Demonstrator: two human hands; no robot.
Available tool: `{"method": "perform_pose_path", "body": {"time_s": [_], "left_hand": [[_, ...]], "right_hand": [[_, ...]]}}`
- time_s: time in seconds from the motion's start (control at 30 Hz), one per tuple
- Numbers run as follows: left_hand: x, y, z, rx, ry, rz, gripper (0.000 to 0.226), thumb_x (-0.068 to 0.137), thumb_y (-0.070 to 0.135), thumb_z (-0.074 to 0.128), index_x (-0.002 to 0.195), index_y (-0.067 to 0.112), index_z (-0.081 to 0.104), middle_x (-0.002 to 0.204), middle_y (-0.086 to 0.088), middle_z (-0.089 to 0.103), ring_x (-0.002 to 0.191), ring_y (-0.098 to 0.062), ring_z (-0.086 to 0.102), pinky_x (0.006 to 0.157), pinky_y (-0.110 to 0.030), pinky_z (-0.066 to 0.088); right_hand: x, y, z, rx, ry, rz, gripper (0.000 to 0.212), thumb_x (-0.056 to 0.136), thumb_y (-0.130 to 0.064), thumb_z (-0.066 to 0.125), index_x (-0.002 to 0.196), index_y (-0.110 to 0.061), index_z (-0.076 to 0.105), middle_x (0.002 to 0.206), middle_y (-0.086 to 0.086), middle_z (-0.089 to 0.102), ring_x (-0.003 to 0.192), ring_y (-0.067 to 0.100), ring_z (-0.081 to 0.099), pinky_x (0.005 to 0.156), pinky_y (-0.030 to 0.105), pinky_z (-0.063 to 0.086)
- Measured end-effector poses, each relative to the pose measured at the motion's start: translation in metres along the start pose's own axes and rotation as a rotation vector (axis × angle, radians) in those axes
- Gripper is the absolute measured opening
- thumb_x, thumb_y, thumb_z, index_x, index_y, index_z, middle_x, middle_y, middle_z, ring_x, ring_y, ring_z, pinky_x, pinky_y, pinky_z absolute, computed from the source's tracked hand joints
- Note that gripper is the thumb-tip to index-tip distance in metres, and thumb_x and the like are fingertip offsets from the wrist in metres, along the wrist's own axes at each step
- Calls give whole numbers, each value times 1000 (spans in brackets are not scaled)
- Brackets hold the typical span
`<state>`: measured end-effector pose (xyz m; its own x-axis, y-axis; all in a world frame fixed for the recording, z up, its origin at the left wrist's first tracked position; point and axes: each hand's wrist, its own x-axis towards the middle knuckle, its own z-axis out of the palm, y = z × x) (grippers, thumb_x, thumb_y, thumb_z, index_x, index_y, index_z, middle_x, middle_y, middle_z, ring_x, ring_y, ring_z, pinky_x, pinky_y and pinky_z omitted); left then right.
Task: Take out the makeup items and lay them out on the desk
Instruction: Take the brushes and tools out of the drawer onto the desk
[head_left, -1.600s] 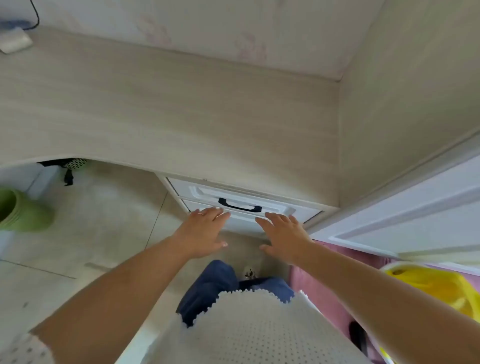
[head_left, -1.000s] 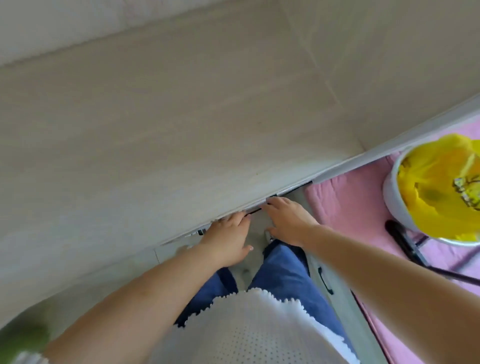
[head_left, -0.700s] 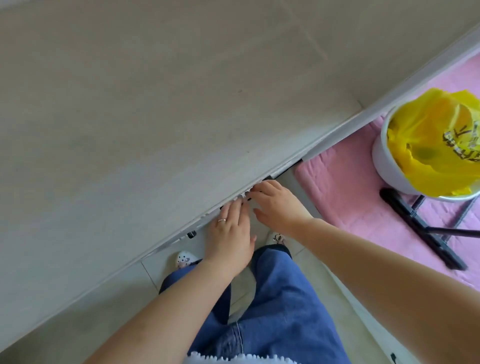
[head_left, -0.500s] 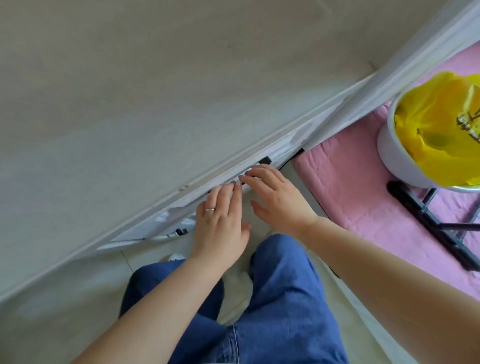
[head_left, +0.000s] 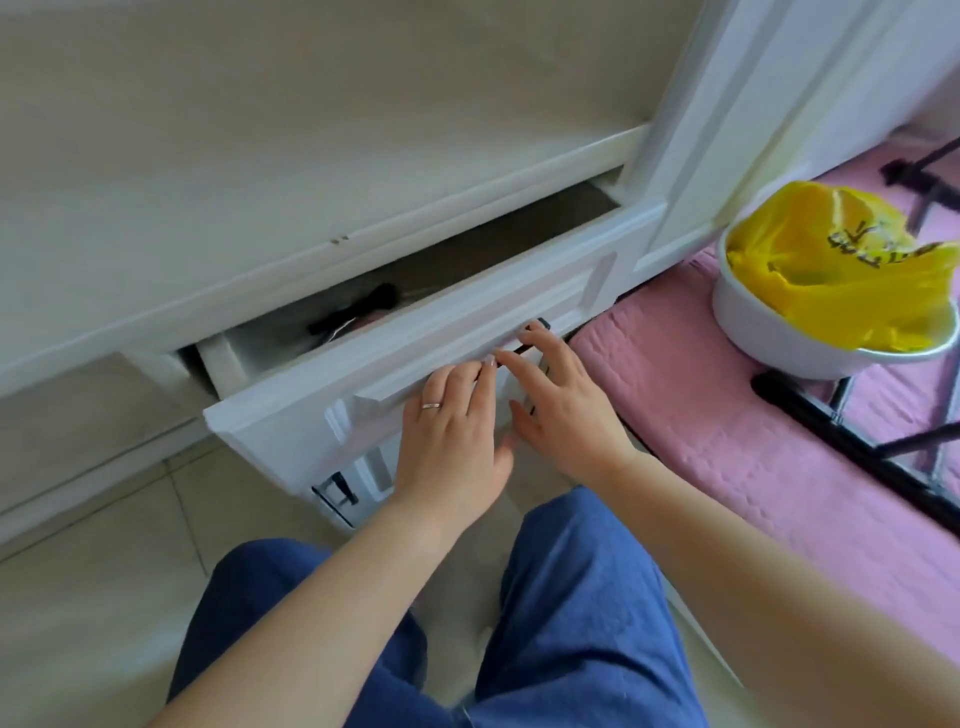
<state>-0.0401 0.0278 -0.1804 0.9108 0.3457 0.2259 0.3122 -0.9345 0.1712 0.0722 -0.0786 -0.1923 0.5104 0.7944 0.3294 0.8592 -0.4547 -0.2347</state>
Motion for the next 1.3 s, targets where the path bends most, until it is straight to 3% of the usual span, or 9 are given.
{"method": "perform_pose_path", "body": {"time_s": [0.37, 0.6, 0.7, 0.8, 0.9, 0.97, 1.03, 1.17, 1.3], "left_hand": [[-56, 53, -11, -18, -22, 67, 72, 69, 47, 68, 129, 9, 53, 125, -4, 59, 116, -24, 56, 88, -39, 50], [-78, 75, -18, -6, -114, 138, 80, 63, 56, 69, 125, 8, 58, 121, -5, 63, 111, -23, 60, 85, -37, 53], [-85, 80, -27, -27, -194, 147, 82, 71, 56, 64, 135, 8, 47, 135, -7, 53, 124, -24, 51, 96, -39, 47], [-82, 82, -50, -80, -285, 199, 77, 87, 52, 50, 147, 13, 22, 153, -4, 28, 140, -22, 26, 111, -39, 28], [-77, 76, -91, -190, -149, 312, 52, 85, 43, 55, 131, 18, 50, 127, 2, 58, 117, -20, 54, 96, -36, 46], [-72, 66, -117, -248, 1, 314, 41, 79, 40, 59, 115, 21, 64, 109, 6, 68, 97, -19, 64, 82, -34, 53], [-66, 52, -136, -246, 26, 255, 41, 81, 41, 60, 118, 24, 63, 115, 8, 65, 104, -18, 61, 87, -32, 48], [-63, 24, -141, -188, -172, 74, 51, 89, 49, 50, 138, 38, 39, 142, 17, 41, 127, -10, 43, 100, -27, 36], [-69, 16, -139, -262, -253, 2, 37, 93, 39, 49, 129, 42, 48, 126, 18, 54, 112, -8, 52, 88, -26, 43]], "right_hand": [[-81, -3, -28, -11, 22, 87, 55, 76, -7, 70, 127, -17, 54, 136, 16, 47, 133, 32, 42, 70, 35, 59], [-120, 1, -29, -27, 86, 112, 59, 75, -4, 71, 128, -19, 49, 138, 13, 44, 137, 27, 35, 85, 30, 51], [-129, 1, -30, -29, 76, 125, 59, 75, -6, 73, 128, -18, 51, 138, 13, 45, 136, 28, 37, 94, 28, 43], [-124, 1, -53, -14, 44, 84, 53, 76, -10, 73, 125, -17, 56, 130, 11, 52, 123, 29, 51, 93, 39, 51], [-97, -3, -95, 39, 176, 26, 37, 81, -14, 69, 117, -17, 63, 115, 3, 61, 96, 19, 62, 76, 32, 54], [-76, -6, -117, 33, 219, -7, 33, 83, -20, 67, 116, -19, 63, 114, 1, 62, 96, 17, 61, 75, 29, 51], [-59, -7, -127, 24, 100, -39, 41, 83, -26, 69, 123, -21, 60, 121, 2, 61, 107, 21, 58, 86, 33, 49], [-35, -10, -126, -21, -255, -32, 53, 83, -44, 63, 132, -30, 51, 134, -3, 54, 124, 19, 48, 109, 43, 30], [-37, -13, -123, -12, -214, -41, 42, 84, -43, 63, 124, -30, 59, 129, -4, 58, 123, 17, 50, 110, 43, 22]]}}
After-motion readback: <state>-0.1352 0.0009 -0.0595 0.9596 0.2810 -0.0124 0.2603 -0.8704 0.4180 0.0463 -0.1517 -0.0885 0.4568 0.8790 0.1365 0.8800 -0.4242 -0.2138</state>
